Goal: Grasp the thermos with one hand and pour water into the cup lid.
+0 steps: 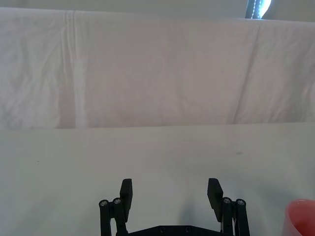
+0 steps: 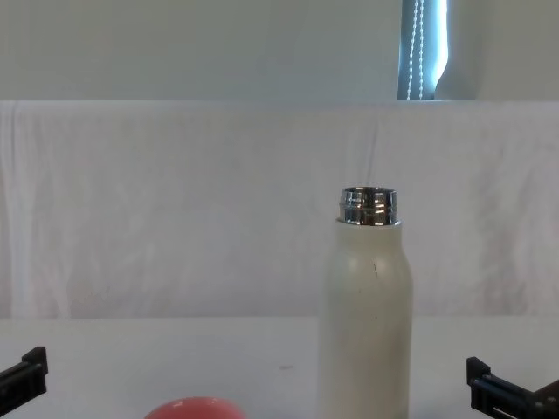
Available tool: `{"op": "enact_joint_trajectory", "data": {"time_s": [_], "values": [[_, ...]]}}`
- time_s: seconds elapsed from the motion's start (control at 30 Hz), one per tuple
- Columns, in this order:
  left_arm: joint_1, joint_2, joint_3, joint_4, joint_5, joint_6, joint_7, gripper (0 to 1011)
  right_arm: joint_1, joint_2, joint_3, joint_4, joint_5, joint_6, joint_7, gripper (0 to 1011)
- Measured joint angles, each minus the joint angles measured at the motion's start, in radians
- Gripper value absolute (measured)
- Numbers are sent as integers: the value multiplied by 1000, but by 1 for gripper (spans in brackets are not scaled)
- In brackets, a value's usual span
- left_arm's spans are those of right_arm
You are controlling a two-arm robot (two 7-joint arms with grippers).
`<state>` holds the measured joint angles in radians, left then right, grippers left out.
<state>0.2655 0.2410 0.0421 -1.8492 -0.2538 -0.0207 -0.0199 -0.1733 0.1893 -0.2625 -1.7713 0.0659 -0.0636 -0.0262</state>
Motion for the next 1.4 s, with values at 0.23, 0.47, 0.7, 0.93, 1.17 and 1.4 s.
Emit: {"op": "enact_joint_trajectory", "data": {"time_s": [0.23, 0.47, 0.7, 0.93, 1.17, 1.4], "values": [[0, 0, 0, 0, 0, 0, 0, 1001, 0, 0, 0, 0, 0, 0, 0, 1001], [0, 0, 0, 0, 0, 0, 0, 1001, 0, 0, 0, 0, 0, 0, 0, 1001], [0, 0, 0, 0, 0, 0, 0, 1001, 0, 0, 0, 0, 0, 0, 0, 1001], [0, 0, 0, 0, 0, 0, 0, 1001, 0, 0, 0, 0, 0, 0, 0, 1001], [0, 0, 0, 0, 0, 0, 0, 1001, 0, 0, 0, 0, 0, 0, 0, 1001], [0, 0, 0, 0, 0, 0, 0, 1001, 0, 0, 0, 0, 0, 0, 0, 1001]]}}
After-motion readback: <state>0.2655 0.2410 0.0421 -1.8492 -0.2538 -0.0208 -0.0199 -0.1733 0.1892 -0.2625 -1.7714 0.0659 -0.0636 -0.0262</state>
